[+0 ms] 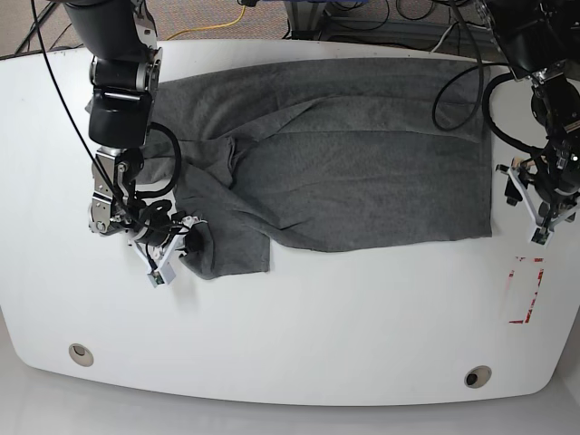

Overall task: Layout the t-shirt on the table in an organized manner, then fold the t-shirt properly
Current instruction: 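Move the left gripper to the shirt's hem corner and grasp it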

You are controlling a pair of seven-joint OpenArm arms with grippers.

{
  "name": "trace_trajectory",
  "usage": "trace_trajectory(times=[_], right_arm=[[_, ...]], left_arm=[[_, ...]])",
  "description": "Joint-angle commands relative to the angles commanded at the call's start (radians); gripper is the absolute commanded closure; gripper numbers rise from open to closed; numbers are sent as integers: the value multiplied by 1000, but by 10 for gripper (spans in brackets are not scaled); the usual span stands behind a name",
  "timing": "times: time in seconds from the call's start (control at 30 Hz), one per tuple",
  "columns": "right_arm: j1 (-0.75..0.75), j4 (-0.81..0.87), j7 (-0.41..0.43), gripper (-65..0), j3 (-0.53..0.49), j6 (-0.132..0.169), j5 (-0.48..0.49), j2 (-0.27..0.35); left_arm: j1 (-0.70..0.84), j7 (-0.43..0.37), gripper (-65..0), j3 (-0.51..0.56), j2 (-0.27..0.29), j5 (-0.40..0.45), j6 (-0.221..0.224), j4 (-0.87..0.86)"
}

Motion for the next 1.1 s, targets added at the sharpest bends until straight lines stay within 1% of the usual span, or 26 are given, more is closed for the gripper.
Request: trace_trajectory(times=[0.13,0.27,0.43,0.57,0.7,0.9,1.03,1.07,1.1], right_arm=[[3,0,-2,0,0,0,0,3],[3,0,-2,0,0,0,0,2],[2,0,-2,0,0,0,0,5],[0,0,-2,0,0,0,0,8],[0,0,-2,0,0,0,0,8],[0,0,-2,0,0,0,0,8],[0,0,-2,0,0,0,0,8],[0,0,-2,0,0,0,0,8],[0,0,-2,0,0,0,0,8]], left_arm=[[-104,-61,-369,0,-2,0,0,-178],[-178,-130,-403,0,-5,2,0,-333],[-252,-178,-421,11,-11,2,0,-485],[-308,-250,-421,114,-12,0,0,-638],[-318,-285,-419,150,-9,-2,0,-701],[-313,-287,-415,158,8,0,0,-713],[-301,-287,-411,158,6,0,0,-713],[-290,-287,-397,158,6,0,0,-707],[-281,-287,-367,158,6,0,0,-706]])
